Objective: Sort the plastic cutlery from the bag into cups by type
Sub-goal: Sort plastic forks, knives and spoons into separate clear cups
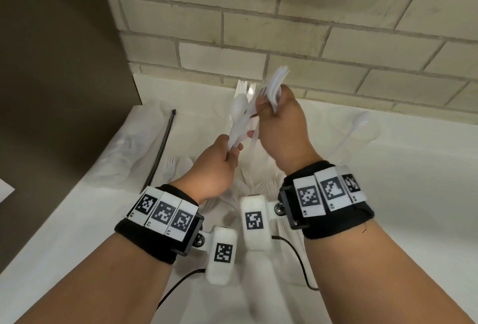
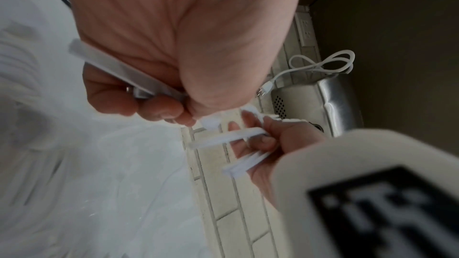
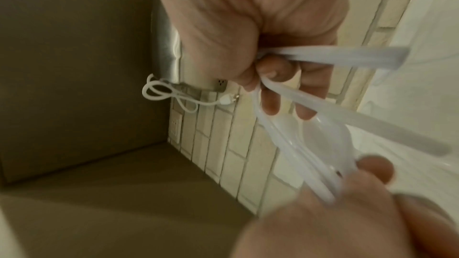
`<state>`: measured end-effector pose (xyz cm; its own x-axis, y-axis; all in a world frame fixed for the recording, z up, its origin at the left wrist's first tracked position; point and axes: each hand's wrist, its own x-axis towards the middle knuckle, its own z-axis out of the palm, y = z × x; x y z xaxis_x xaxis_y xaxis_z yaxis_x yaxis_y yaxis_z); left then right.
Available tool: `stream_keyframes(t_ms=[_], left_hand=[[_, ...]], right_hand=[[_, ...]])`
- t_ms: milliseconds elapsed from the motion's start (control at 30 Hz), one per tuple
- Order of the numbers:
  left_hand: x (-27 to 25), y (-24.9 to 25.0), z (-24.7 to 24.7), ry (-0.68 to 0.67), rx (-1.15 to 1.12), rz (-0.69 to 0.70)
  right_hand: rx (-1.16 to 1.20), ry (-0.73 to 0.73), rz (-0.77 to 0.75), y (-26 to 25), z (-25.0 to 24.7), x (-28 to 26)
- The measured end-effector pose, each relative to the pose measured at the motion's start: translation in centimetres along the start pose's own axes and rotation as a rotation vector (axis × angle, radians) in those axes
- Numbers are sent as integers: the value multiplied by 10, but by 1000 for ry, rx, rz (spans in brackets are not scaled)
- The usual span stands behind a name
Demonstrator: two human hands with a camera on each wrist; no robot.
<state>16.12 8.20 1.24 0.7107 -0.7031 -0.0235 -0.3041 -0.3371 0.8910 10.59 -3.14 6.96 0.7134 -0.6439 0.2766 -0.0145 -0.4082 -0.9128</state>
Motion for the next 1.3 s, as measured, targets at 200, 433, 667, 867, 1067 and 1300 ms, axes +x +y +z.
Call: stream_keyframes(t_ms=[200,433,667,867,1067,1300], left_hand=[[2,-12,-2,44,-84,-59],[3,-9,-8,82,-160,-59],[6,-11,-8,80,-211,-55],[9,-10,1,52,-206,-62],[7,3,13,6,-255,-44],[0,27,33,-18,-220,15]], right_hand=[[356,266,40,-12,-44,36],[430,374,-41,20,-48,84],[102,231,168,72,-33,98],[-35,202,253,76,-37,98],[-160,217,76,48,-50,75],[-84,-246,153,10,-55,9]])
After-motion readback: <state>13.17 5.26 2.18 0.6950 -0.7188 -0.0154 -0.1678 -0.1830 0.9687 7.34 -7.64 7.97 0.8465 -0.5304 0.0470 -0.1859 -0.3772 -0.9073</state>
